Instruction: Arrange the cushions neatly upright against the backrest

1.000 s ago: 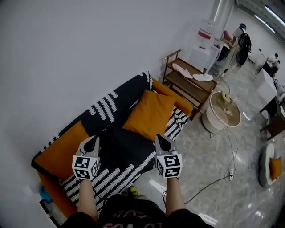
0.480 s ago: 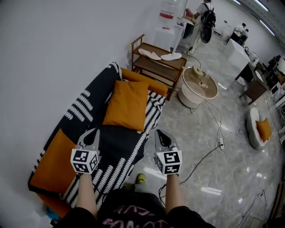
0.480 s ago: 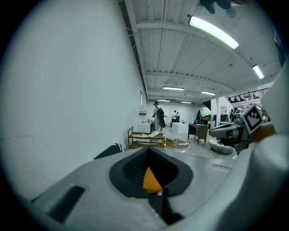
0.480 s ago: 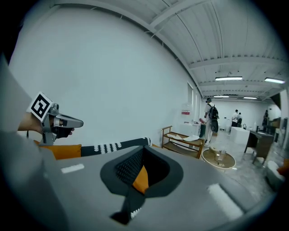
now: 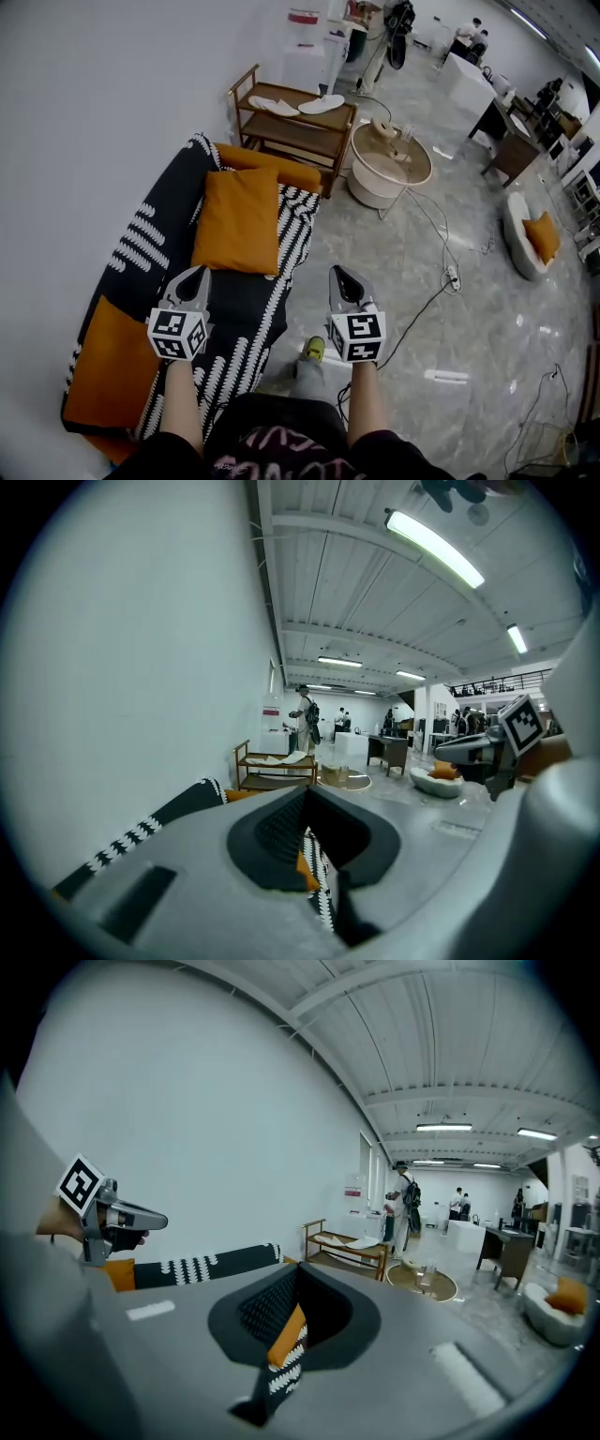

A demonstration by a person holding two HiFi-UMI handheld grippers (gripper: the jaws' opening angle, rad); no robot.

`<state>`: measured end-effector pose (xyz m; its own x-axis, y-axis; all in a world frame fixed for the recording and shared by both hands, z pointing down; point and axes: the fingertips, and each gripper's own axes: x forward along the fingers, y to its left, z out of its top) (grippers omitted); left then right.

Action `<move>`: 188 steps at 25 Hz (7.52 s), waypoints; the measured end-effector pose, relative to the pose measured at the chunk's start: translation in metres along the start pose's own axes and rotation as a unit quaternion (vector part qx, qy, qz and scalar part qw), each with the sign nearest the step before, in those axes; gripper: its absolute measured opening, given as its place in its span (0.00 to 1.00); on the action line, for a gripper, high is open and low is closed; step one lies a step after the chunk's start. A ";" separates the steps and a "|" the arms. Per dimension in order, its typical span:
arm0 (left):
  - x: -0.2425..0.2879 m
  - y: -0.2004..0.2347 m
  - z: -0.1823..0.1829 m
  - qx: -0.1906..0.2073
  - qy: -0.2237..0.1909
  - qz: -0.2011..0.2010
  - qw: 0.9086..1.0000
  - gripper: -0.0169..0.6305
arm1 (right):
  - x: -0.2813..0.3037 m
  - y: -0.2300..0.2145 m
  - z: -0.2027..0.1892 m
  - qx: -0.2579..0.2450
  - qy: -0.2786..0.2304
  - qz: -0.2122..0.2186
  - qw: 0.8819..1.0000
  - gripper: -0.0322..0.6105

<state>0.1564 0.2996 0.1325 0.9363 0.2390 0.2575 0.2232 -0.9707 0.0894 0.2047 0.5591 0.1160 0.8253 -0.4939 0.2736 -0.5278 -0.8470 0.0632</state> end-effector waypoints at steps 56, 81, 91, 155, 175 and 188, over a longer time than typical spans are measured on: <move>0.319 0.196 -0.015 -0.146 0.047 0.229 0.961 0.02 | 0.481 -0.089 0.043 -0.099 0.078 0.264 0.956 0.06; 0.311 0.248 -0.098 -0.252 0.083 0.421 0.868 0.02 | 0.679 0.021 -0.008 -0.201 0.156 0.480 0.839 0.06; 0.313 0.229 -0.166 -0.340 0.103 0.511 0.783 0.03 | 0.742 0.054 -0.064 -0.248 0.201 0.550 0.772 0.10; 0.346 0.213 -0.454 -0.539 0.123 0.363 0.750 0.27 | 0.816 0.090 -0.327 -0.401 0.391 0.555 0.615 0.50; 0.265 0.282 -0.318 -0.352 0.141 0.440 0.814 0.22 | 0.772 0.131 -0.203 -0.311 0.240 0.566 0.725 0.44; 0.219 0.386 -0.252 -0.229 0.118 0.473 0.843 0.23 | 0.791 0.194 -0.138 -0.239 0.166 0.543 0.787 0.43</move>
<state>0.3791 -0.0166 0.4663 0.5449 -0.5844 0.6013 -0.7709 -0.6312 0.0852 0.7277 0.0313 0.4768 -0.2221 -0.7302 0.6462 -0.9669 0.2503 -0.0495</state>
